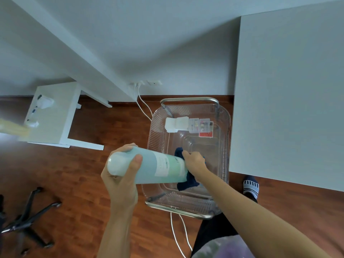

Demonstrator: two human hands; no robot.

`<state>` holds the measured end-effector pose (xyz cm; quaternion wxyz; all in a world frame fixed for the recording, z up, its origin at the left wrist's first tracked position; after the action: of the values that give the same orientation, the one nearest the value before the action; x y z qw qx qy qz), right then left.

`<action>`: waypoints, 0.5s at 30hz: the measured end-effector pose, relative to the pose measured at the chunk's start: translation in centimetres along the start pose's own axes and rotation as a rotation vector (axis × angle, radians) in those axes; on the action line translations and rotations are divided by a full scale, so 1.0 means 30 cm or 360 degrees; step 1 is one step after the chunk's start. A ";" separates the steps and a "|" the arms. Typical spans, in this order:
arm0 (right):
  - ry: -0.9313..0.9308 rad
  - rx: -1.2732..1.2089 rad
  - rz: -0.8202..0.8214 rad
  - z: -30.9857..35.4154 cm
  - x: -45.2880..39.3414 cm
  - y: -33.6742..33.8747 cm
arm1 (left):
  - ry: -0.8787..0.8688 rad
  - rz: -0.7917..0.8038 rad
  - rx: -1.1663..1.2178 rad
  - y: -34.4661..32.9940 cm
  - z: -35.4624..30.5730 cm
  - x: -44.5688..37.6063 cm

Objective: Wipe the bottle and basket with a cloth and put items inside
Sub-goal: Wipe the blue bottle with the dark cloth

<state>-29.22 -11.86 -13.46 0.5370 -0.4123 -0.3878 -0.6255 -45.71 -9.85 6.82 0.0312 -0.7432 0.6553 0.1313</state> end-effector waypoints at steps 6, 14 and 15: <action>0.0299 -0.0299 -0.0100 -0.008 0.120 -0.037 | -0.0031 0.0026 -0.0042 0.004 0.019 -0.029; 0.1151 -0.0149 -0.0060 0.205 0.395 -0.098 | 0.0087 -0.0031 -0.0033 -0.005 0.055 -0.025; 0.1160 -0.0062 -0.0011 0.229 0.381 -0.086 | 0.0059 -0.0008 -0.0018 0.001 0.045 -0.034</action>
<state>-32.05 -9.20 -0.46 0.6297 -0.1712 -0.1604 -0.7405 -46.05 -8.56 5.75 0.0152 -0.7473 0.6531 0.1213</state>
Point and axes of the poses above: each hand's wrist, its own x-axis away from the middle knuckle, its own y-axis out of the back of the hand, z = x × y, the point moved 8 cm from there along -x, towards the middle knuckle, and after that the axes turned 13 degrees about -y, right-handed, at the moved point
